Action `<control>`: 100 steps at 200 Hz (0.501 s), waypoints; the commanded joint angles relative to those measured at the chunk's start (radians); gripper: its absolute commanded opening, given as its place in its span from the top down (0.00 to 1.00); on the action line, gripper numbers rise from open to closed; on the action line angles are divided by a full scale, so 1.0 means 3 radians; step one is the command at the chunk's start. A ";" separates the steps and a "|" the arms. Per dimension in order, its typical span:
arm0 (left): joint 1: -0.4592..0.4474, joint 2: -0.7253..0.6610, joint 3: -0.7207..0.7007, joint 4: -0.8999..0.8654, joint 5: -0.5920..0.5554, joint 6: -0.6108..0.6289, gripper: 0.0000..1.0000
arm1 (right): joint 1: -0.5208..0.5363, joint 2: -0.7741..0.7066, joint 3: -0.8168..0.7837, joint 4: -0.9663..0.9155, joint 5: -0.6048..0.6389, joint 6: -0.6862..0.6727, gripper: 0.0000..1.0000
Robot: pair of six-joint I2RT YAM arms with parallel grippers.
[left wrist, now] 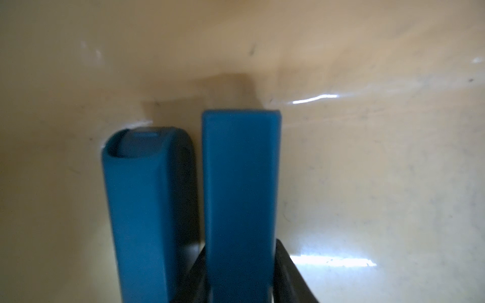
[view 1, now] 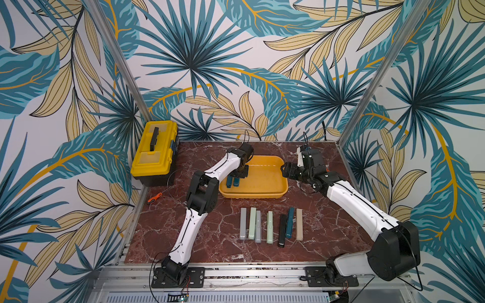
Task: Put the pruning pliers into the storage box
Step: Place the pruning pliers in the storage box.
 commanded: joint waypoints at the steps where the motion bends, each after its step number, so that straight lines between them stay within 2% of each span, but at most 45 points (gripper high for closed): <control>1: 0.0011 -0.0007 0.0096 -0.0041 -0.0025 -0.0017 0.62 | 0.0015 -0.0007 -0.0021 -0.0063 0.0035 -0.0040 0.20; 39: 0.0006 -0.0167 0.0209 -0.0137 -0.0034 -0.0014 0.58 | 0.0015 -0.0041 -0.0024 -0.0085 0.0048 -0.0046 0.20; 100: -0.0014 -0.0723 0.0234 -0.0299 -0.0071 -0.0009 0.54 | 0.0015 -0.0112 0.0039 -0.0164 0.0029 -0.0098 0.20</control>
